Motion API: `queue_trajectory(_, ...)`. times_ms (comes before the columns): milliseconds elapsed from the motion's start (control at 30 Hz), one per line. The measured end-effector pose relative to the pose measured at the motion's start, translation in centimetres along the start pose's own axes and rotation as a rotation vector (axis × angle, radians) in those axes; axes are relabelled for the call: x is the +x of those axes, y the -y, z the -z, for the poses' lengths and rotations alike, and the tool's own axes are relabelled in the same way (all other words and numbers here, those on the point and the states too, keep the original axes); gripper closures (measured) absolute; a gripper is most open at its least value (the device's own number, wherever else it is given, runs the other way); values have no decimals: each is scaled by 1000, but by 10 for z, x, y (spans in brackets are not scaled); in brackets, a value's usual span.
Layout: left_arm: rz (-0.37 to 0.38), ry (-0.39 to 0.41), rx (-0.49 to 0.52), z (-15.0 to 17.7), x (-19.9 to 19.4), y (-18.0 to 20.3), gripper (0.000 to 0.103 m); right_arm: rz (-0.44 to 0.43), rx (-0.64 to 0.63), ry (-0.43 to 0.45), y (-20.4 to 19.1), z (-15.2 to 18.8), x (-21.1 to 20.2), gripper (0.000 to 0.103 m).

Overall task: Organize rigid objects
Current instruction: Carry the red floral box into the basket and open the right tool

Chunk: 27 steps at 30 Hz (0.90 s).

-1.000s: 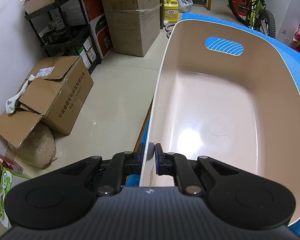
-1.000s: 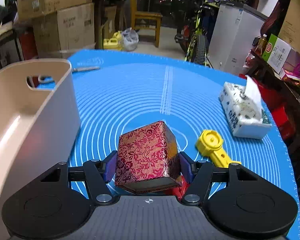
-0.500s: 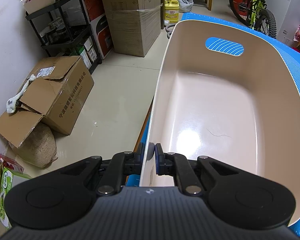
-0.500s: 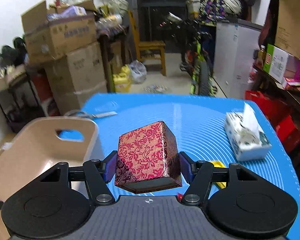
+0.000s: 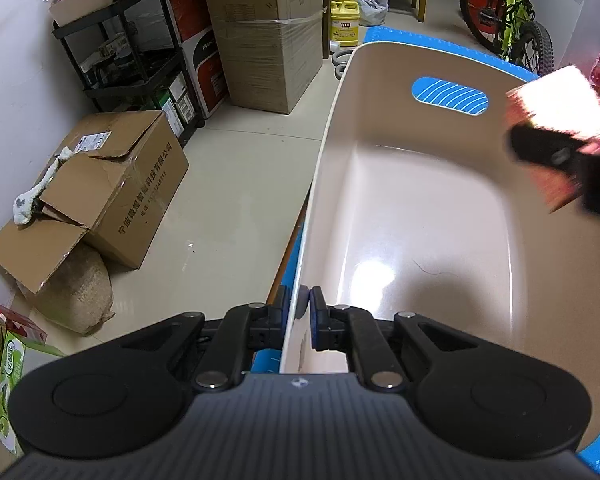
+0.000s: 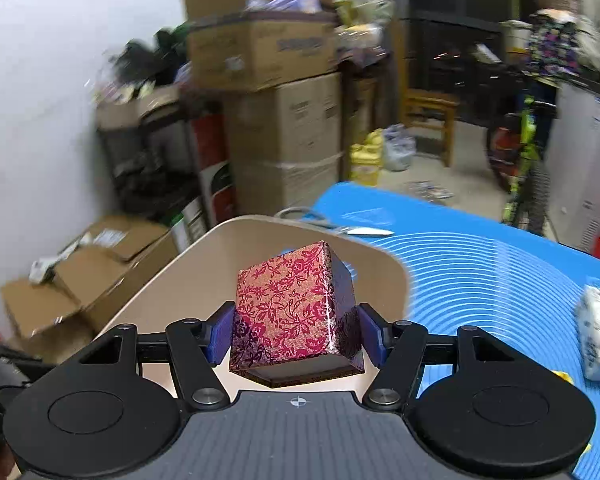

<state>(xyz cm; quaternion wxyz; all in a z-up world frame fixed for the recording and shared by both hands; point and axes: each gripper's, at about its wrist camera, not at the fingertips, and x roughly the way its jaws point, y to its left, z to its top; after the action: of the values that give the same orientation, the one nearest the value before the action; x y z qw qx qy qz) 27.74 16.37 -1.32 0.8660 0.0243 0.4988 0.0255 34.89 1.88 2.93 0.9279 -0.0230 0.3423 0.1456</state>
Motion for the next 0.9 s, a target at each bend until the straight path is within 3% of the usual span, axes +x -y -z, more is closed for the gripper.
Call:
queue_trajectory(567, 10, 1, -4, 0, -1, 1, 92, -32, -41, -382, -32, 38, 69, 36)
queue_trajectory(733, 13, 3, -4, 0, -1, 1, 92, -24, -62, -453, -35, 40, 79, 36)
queue_trajectory(900, 18, 2, -2, 0, 0, -2, 92, -18, -65, -416, -37, 38, 75, 29)
